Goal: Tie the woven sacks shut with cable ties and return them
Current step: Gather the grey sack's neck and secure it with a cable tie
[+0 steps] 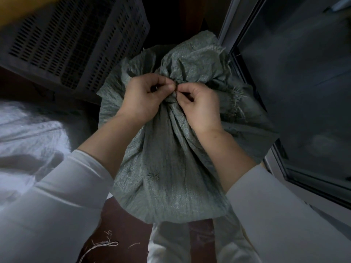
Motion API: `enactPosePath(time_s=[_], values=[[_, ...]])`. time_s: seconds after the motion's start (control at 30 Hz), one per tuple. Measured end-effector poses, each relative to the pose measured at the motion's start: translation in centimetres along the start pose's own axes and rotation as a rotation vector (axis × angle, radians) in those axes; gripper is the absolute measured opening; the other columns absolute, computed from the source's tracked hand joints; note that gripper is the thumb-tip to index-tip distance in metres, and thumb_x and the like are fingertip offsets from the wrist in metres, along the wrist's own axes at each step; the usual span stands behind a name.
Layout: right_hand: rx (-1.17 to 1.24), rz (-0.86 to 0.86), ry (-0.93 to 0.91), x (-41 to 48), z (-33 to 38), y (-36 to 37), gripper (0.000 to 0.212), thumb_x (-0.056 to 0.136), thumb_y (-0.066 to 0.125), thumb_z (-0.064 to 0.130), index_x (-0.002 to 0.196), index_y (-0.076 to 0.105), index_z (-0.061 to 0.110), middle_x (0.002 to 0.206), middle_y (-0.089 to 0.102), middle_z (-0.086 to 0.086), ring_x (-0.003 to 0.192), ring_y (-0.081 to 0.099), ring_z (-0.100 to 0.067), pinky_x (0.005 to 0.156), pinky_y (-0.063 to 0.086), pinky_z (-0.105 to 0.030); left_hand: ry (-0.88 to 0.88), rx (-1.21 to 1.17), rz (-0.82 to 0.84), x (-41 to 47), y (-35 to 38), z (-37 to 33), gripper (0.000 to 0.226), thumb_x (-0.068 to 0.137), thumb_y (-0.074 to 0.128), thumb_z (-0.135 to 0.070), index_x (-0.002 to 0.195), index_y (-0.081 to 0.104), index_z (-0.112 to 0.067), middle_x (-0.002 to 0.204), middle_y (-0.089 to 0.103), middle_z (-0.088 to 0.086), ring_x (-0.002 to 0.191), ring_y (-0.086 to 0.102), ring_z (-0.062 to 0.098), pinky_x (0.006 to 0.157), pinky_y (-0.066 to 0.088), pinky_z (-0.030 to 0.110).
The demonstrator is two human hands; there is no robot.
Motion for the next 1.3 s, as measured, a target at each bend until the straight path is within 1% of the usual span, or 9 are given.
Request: enactPosePath(time_s=[0.13,0.47,0.67,0.77,0.9,1.0,1.13,1.23,1.3], values=[[-0.148,-0.047,-0.156,-0.1,0.1,0.5,0.016,0.083,0.057,0.006,0.092,0.067,-0.002,0.092,0.064,-0.019,0.086,0.061,-0.030,0.073,0.047,-0.034,0.019,-0.030,0.011,-0.1,0.1,-0.1,0.010,0.089,0.061,-0.012,0.094,0.067,-0.008,0.069,0.057,-0.013,0.052,0.051,-0.013,0.057,0.036,0.001],[0.510,-0.063,0.284,0.3,-2.2,1.1,0.009,0.087,0.059,0.000,0.092,0.066,-0.002,0.074,0.061,0.009,0.064,0.055,0.012,0.073,0.045,-0.007,0.026,-0.013,0.019,0.6,0.6,-0.5,0.018,0.082,0.068,-0.009,0.099,0.070,-0.013,0.075,0.063,-0.012,0.059,0.054,-0.011,0.068,0.046,0.004],[0.507,-0.055,0.282,0.6,-2.2,0.9,0.012,0.086,0.059,-0.002,0.094,0.066,-0.007,0.076,0.061,0.009,0.065,0.056,0.011,0.076,0.046,-0.008,0.075,-0.013,-0.005,0.5,0.6,-0.7,0.023,0.083,0.067,-0.011,0.106,0.069,-0.010,0.091,0.063,-0.007,0.075,0.058,-0.014,0.084,0.047,0.007],[0.504,-0.049,0.277,0.8,-2.0,0.6,0.010,0.086,0.060,-0.002,0.088,0.066,0.005,0.076,0.062,0.008,0.068,0.056,0.006,0.078,0.047,-0.014,0.072,-0.026,0.022,0.4,0.7,-0.9,0.024,0.085,0.065,-0.011,0.109,0.067,-0.013,0.091,0.060,-0.009,0.080,0.057,-0.009,0.086,0.046,0.007],[0.486,0.001,0.272,0.9,-2.2,0.3,0.024,0.086,0.059,-0.001,0.077,0.064,0.021,0.078,0.065,0.007,0.073,0.060,-0.001,0.081,0.049,-0.020,0.010,-0.106,0.000,0.5,0.8,-1.0,0.016,0.080,0.070,-0.015,0.095,0.068,-0.021,0.090,0.063,-0.003,0.081,0.059,0.003,0.083,0.049,0.015],[0.499,-0.015,0.270,0.9,-2.0,0.1,0.022,0.084,0.062,0.000,0.077,0.065,0.020,0.078,0.066,0.006,0.071,0.060,0.002,0.079,0.050,-0.019,-0.039,-0.140,-0.048,0.6,1.2,-1.1,0.007,0.081,0.071,-0.015,0.087,0.071,-0.016,0.085,0.068,0.005,0.081,0.062,0.011,0.084,0.053,0.026],[0.580,-0.043,0.318,0.3,-1.7,-0.6,0.018,0.079,0.069,0.001,0.077,0.069,0.018,0.071,0.068,0.014,0.071,0.065,0.003,0.077,0.052,-0.016,-0.160,-0.244,-0.061,0.7,1.2,-1.2,0.007,0.080,0.071,-0.014,0.073,0.070,-0.017,0.066,0.067,-0.006,0.066,0.063,0.005,0.072,0.056,0.021],[0.569,-0.021,0.314,0.4,-1.2,-0.6,0.016,0.077,0.070,-0.001,0.079,0.070,0.016,0.073,0.068,0.011,0.069,0.065,0.004,0.077,0.053,-0.016,-0.253,-0.288,-0.075,0.8,0.9,-1.4,0.006,0.078,0.073,-0.014,0.073,0.070,-0.012,0.058,0.064,-0.007,0.045,0.055,-0.005,0.045,0.041,0.007],[0.508,-0.027,0.341,0.7,-1.2,-0.3,0.011,0.077,0.071,0.000,0.085,0.070,0.007,0.076,0.068,0.003,0.069,0.065,0.000,0.080,0.055,-0.022,-0.291,-0.308,-0.074,0.9,0.9,-1.6,0.006,0.077,0.074,-0.012,0.073,0.069,-0.009,0.057,0.063,-0.003,0.038,0.051,-0.004,0.040,0.036,0.007]])
Point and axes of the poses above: each hand's wrist, its own x-axis towards the middle knuckle, its own y-axis out of the palm, z = x × y, the point moved 3 cm from there along x, towards the middle knuckle
